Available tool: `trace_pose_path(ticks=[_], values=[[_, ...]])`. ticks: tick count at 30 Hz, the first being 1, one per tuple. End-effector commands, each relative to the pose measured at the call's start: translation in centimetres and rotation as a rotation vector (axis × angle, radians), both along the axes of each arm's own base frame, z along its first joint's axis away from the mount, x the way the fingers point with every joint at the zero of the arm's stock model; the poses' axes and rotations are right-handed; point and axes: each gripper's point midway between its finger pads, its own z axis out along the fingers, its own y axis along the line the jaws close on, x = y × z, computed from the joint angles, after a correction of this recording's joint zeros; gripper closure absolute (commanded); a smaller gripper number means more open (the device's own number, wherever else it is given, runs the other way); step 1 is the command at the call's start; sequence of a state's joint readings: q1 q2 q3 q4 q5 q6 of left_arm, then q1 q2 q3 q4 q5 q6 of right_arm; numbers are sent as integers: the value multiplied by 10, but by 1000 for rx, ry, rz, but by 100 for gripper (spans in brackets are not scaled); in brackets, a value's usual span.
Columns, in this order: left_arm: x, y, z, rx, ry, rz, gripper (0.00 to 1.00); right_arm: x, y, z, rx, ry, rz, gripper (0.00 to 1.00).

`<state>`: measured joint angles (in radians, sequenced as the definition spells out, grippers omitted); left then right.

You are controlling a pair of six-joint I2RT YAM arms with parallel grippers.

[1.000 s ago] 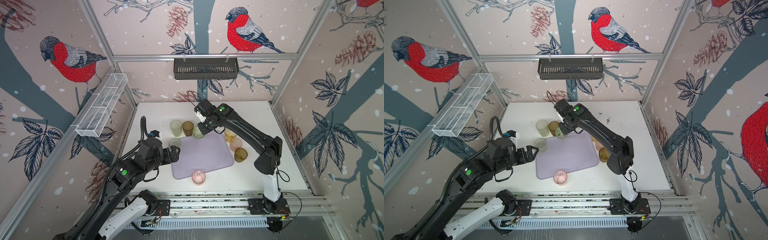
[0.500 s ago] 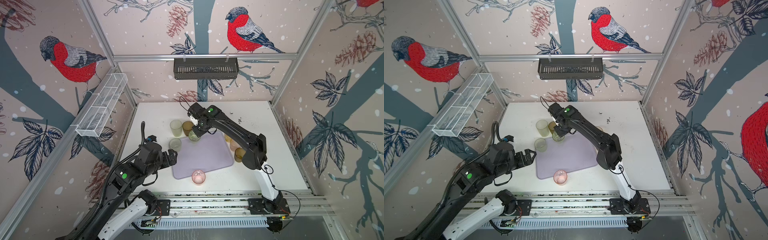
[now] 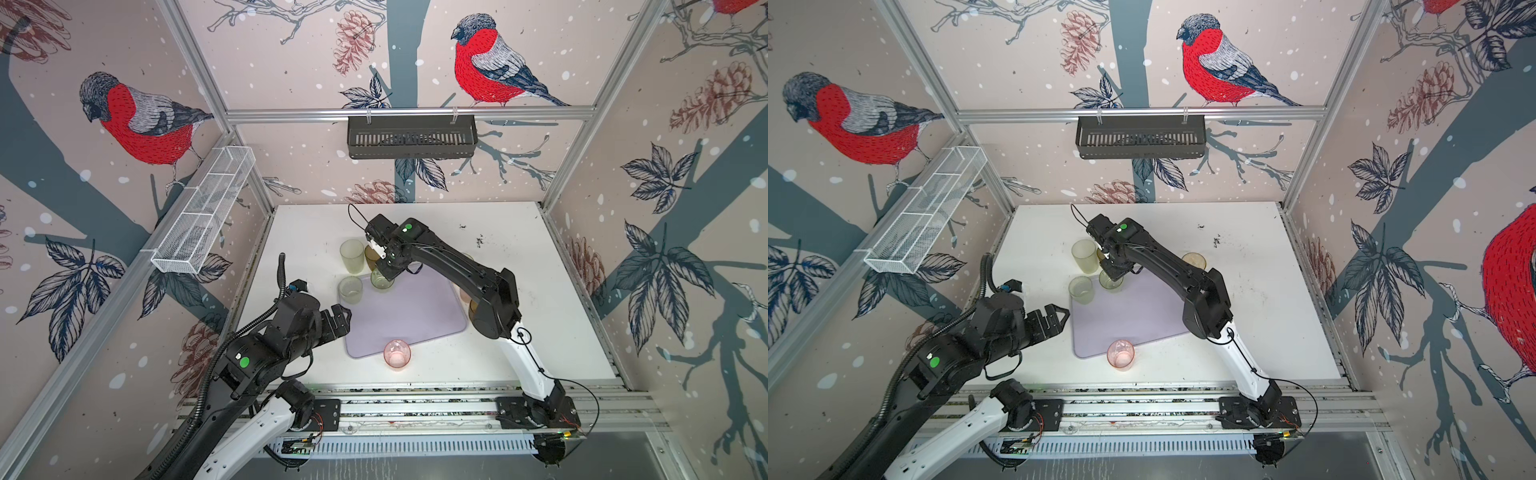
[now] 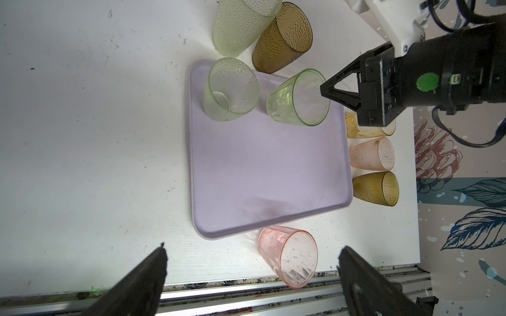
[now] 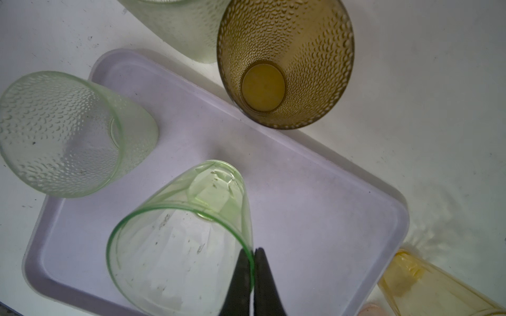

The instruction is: Place the glasses into the tray

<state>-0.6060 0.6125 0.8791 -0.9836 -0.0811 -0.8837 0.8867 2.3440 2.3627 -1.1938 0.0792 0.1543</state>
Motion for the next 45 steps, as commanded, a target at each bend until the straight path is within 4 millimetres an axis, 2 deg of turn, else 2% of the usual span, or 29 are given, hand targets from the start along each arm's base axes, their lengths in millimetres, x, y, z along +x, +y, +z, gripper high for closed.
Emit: trace_pose_path(ticks=[1,25,45], values=[[-4,5,-5,1,21,30,3,4,8,1,20,-23,4,100],[-13,15,-9,4,27,53,3,13,15,-25,32,4,-26,100],[-8,15,-7,63,29,26,3,10,16,-40,13,23,-24,100]])
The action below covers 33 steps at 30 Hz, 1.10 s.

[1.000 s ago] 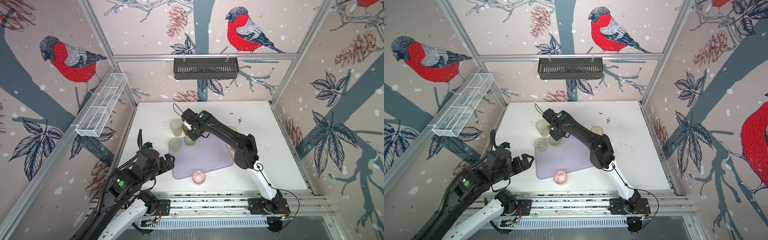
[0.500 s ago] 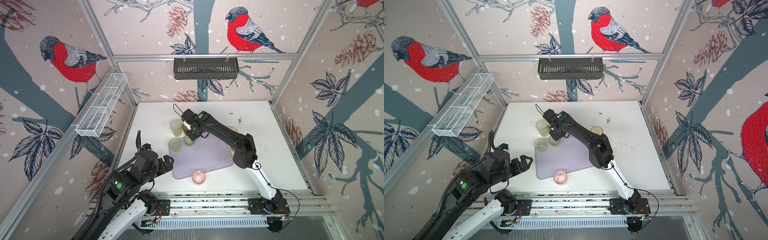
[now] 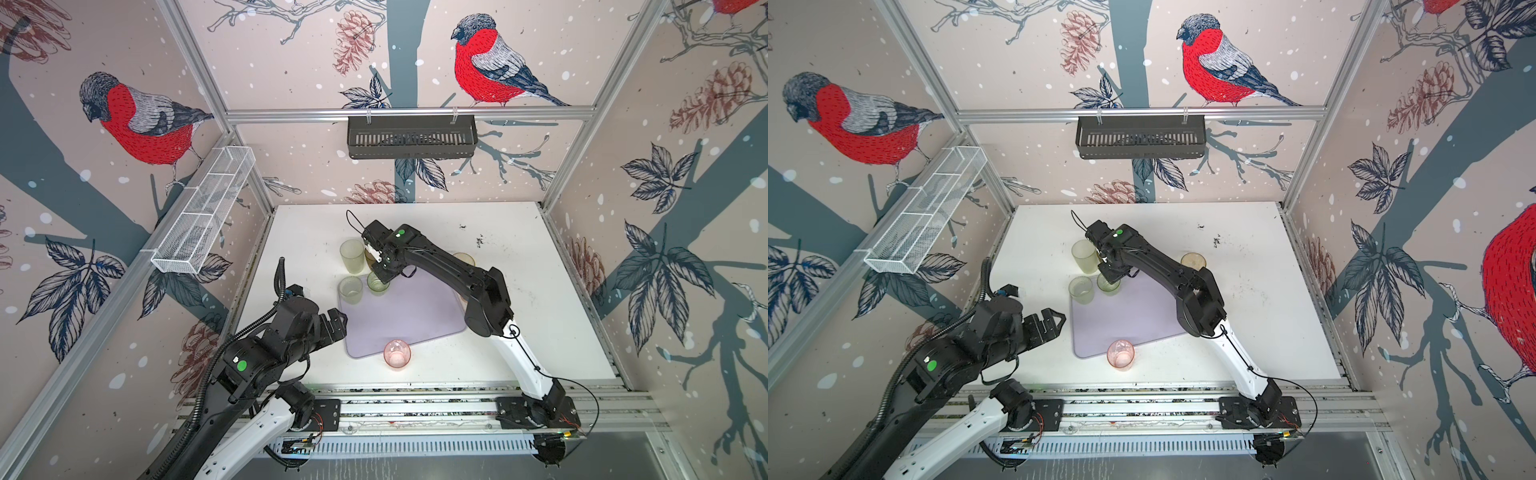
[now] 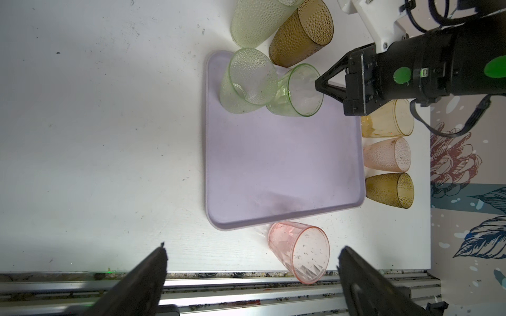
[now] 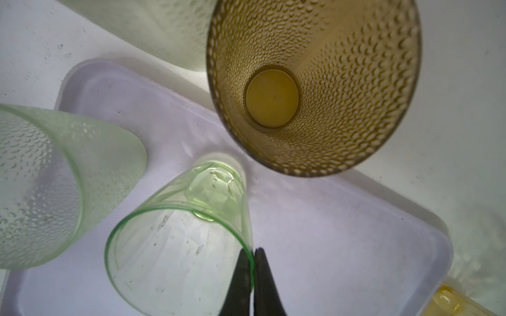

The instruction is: Place the glasses into the tray

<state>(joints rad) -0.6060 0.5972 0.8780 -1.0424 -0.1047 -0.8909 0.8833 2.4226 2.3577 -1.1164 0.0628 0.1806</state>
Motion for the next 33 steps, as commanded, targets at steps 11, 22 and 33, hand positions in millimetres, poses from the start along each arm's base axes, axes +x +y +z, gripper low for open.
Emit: trace_pose_path(ticks=[11,22,33], values=[[1,3,-1,29,0,1,3,0,3,-5,-2,2,1,100],[3,1,0,28,-3,-11,3,2,3,-4,2,-5,-3,98],[4,-4,3,23,-9,-36,3,5,4,-2,15,-11,-2,91]])
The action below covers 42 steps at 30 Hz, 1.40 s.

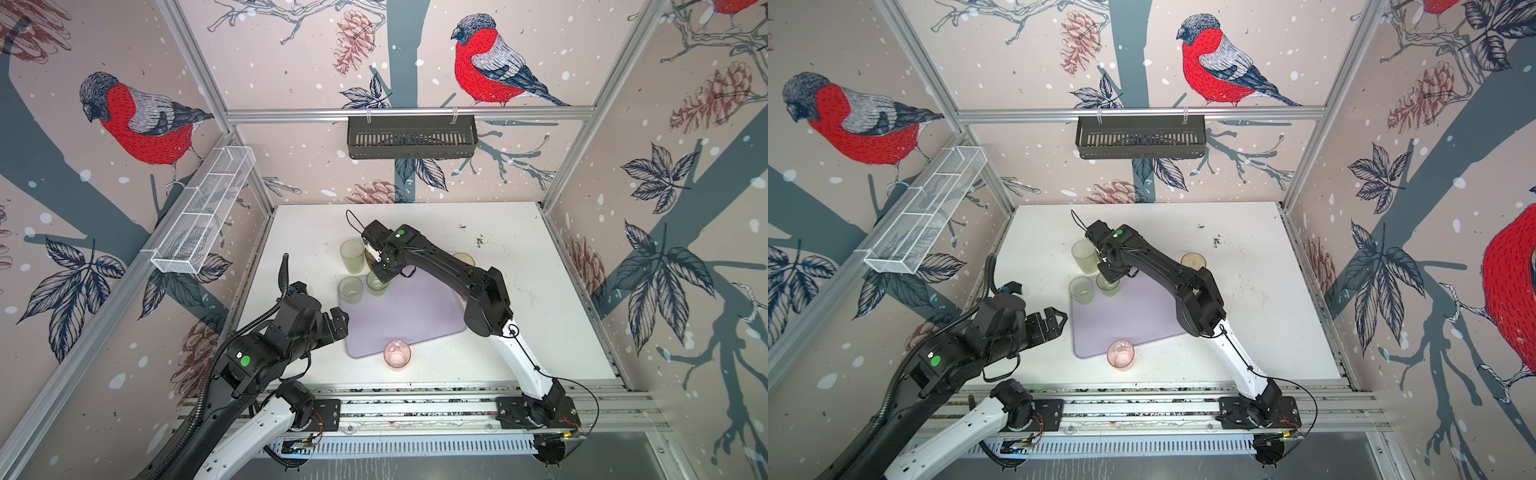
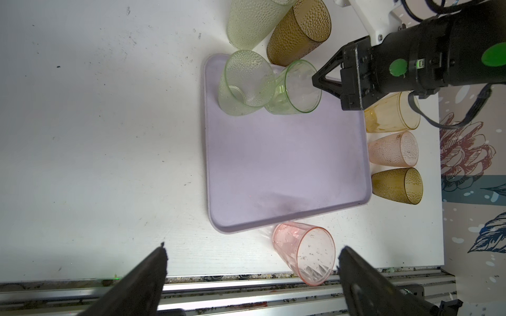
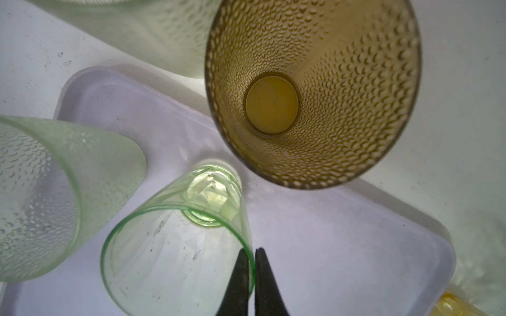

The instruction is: Place the glasses into the tray

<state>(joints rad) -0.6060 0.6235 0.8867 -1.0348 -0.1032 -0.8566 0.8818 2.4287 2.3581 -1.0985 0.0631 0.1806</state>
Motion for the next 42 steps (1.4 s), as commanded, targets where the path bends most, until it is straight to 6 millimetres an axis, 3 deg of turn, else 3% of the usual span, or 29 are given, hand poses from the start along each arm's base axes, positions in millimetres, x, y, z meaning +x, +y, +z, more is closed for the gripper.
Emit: trace_pose_path(ticks=[1,12,20,31,42], values=[[1,-1,3,-2,-8,-11,3,1,3,1,11,-5,2,91],[0,-2,5,-5,-10,-14,3,3,4,3,19,-13,-2,86],[0,-3,7,-8,-8,-19,3,5,7,14,43,-30,-7,77],[5,-13,13,-24,-23,-62,3,5,1,56,73,-93,-36,54],[13,-30,21,-67,-65,-131,3,-16,-5,108,126,-135,-104,49]])
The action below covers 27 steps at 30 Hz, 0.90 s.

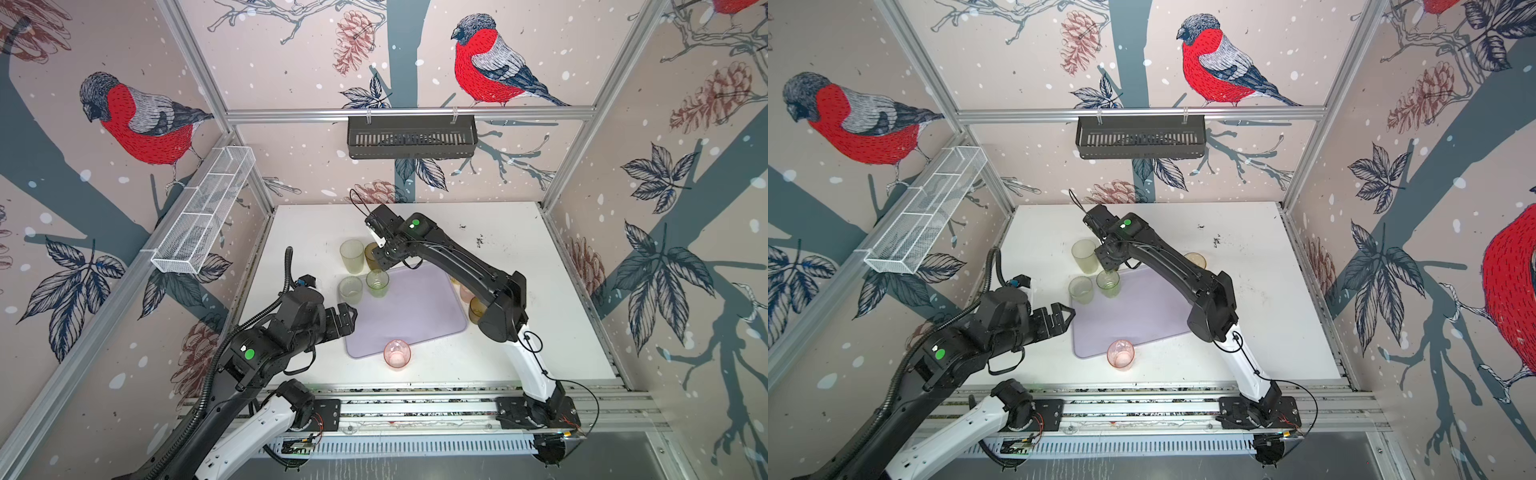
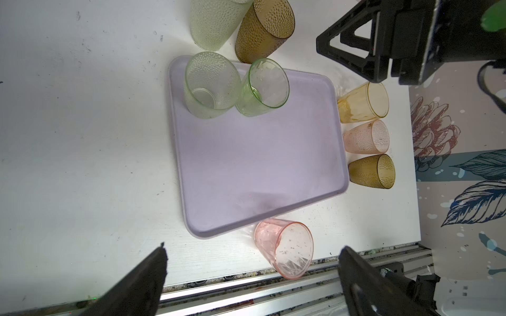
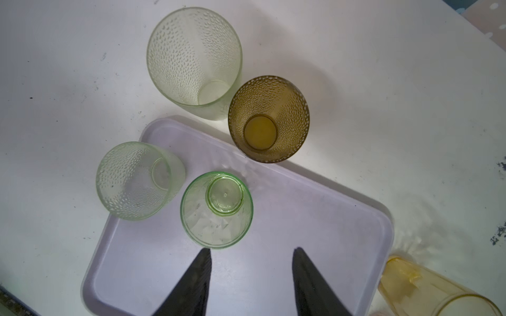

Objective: Place the glasses into the tray
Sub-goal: 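Open and raise the right gripper while the left arm swings toward the tall glass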

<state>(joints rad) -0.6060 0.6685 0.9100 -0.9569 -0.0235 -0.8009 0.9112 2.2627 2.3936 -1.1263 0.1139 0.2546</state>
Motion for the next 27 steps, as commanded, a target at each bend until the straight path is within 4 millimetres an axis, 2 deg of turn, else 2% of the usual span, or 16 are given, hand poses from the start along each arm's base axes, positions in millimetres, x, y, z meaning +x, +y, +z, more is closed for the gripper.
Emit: trace_pose_path(ticks=[1,6,13,15,23,27], values=[[4,-9,9,-24,-40,-45,3,-10,-5,16,5,-11,-54,48],[0,-12,12,-28,-63,-94,3,-31,0,41,36,-53,-83,44],[-3,-13,13,-29,-40,-102,3,-39,-11,60,69,-75,-98,39],[0,-11,14,-25,-44,-82,3,-40,-13,61,77,-93,-70,37],[19,-9,16,-21,-24,27,3,-43,-40,72,158,-108,26,29],[33,-10,12,17,1,74,3,-48,-52,75,206,-120,68,22]])
